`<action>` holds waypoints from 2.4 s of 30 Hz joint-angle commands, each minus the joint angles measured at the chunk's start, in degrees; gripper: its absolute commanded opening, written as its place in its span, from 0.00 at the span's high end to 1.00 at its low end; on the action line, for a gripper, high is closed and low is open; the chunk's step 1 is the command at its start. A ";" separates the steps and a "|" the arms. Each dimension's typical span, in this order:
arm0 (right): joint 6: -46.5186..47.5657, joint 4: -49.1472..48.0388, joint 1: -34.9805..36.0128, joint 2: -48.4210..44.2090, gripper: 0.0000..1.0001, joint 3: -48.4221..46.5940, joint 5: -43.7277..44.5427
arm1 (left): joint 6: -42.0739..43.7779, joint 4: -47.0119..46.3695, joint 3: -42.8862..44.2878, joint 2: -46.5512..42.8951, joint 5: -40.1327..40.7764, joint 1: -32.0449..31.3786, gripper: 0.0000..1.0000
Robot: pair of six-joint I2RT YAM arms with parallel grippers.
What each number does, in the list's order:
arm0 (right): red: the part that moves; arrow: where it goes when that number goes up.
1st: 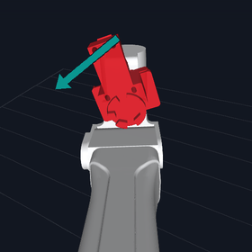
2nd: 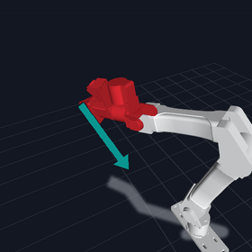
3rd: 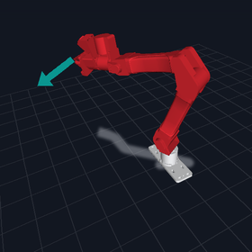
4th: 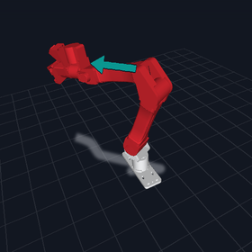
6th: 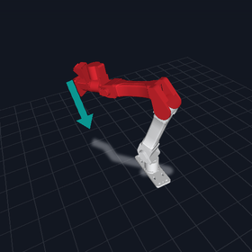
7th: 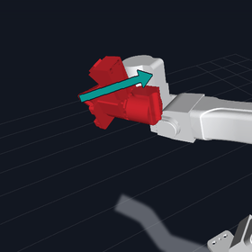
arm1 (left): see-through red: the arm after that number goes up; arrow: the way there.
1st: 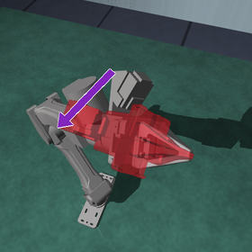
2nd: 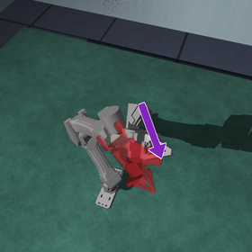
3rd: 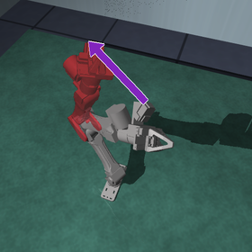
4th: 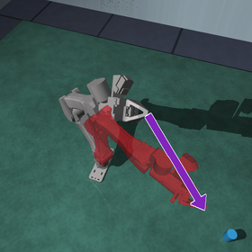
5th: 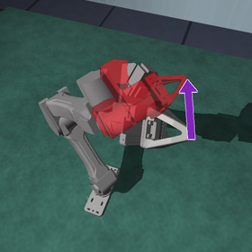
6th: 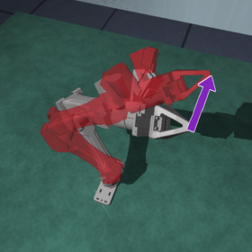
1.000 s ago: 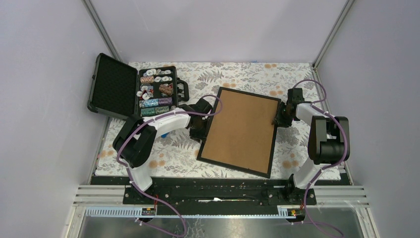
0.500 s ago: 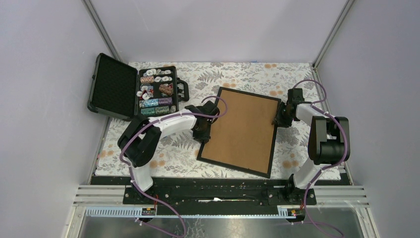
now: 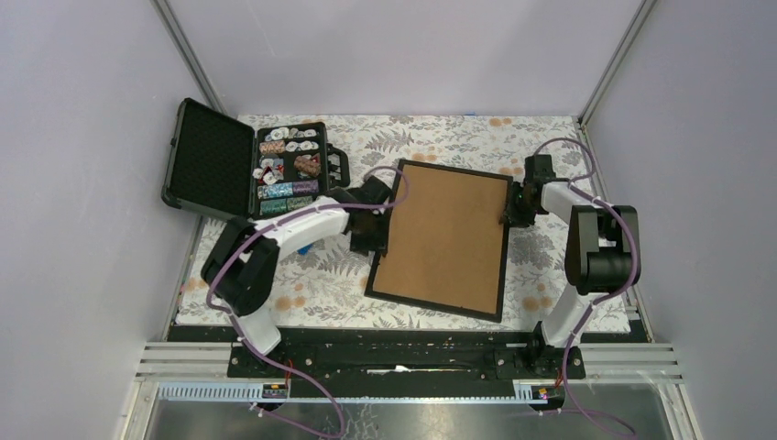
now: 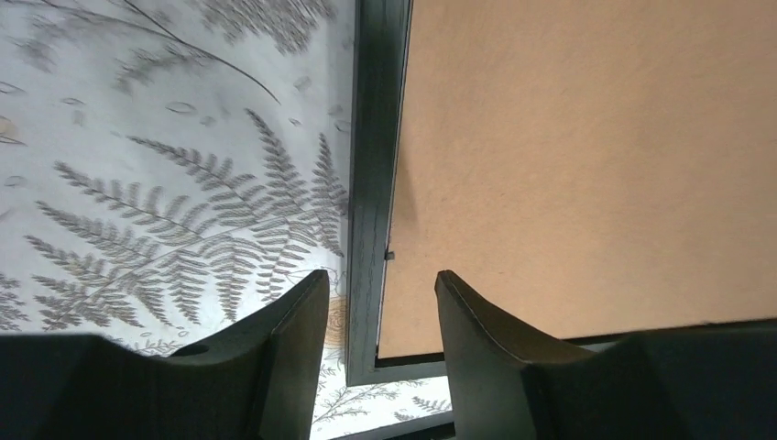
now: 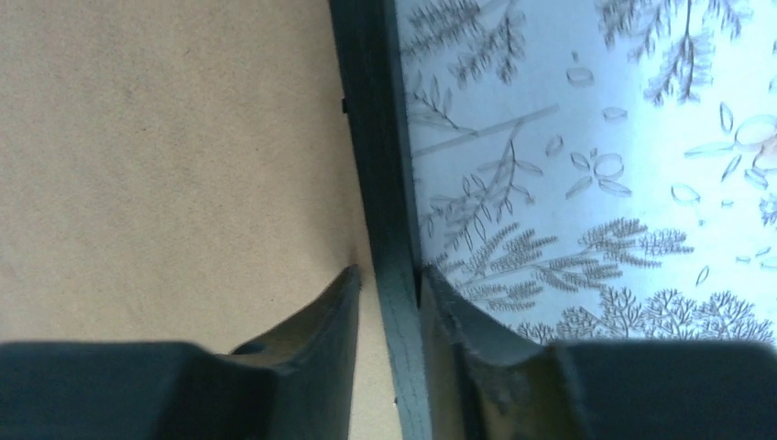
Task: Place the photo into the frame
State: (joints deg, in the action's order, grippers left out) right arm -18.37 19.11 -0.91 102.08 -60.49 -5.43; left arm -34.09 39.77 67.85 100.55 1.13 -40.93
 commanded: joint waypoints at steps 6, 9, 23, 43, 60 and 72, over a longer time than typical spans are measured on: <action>7.90 -0.42 2.76 7.15 0.95 -4.59 6.96 | 5.68 -4.62 9.58 1.49 -10.97 13.09 0.46; 8.09 -1.51 2.93 8.71 1.00 -4.63 5.60 | 8.43 -0.45 19.26 9.73 -11.93 14.78 0.47; 7.92 -2.49 4.51 9.56 1.00 -4.91 0.88 | 8.37 1.65 30.41 22.00 -6.59 14.07 0.63; 7.56 -1.63 4.94 10.03 1.00 -4.99 0.02 | 8.32 -2.44 18.87 16.17 -5.60 12.84 0.63; 7.45 -1.62 4.99 10.24 1.00 -4.90 -0.57 | 7.60 -2.34 20.09 19.50 -3.79 10.40 0.63; 7.47 -1.37 5.55 10.50 1.00 -5.12 -0.98 | 4.95 -2.33 21.37 23.40 -4.00 5.80 0.65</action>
State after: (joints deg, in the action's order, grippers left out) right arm -10.33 14.90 2.35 107.81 -67.29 -4.23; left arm -26.63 38.70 88.79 118.61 -0.30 -31.31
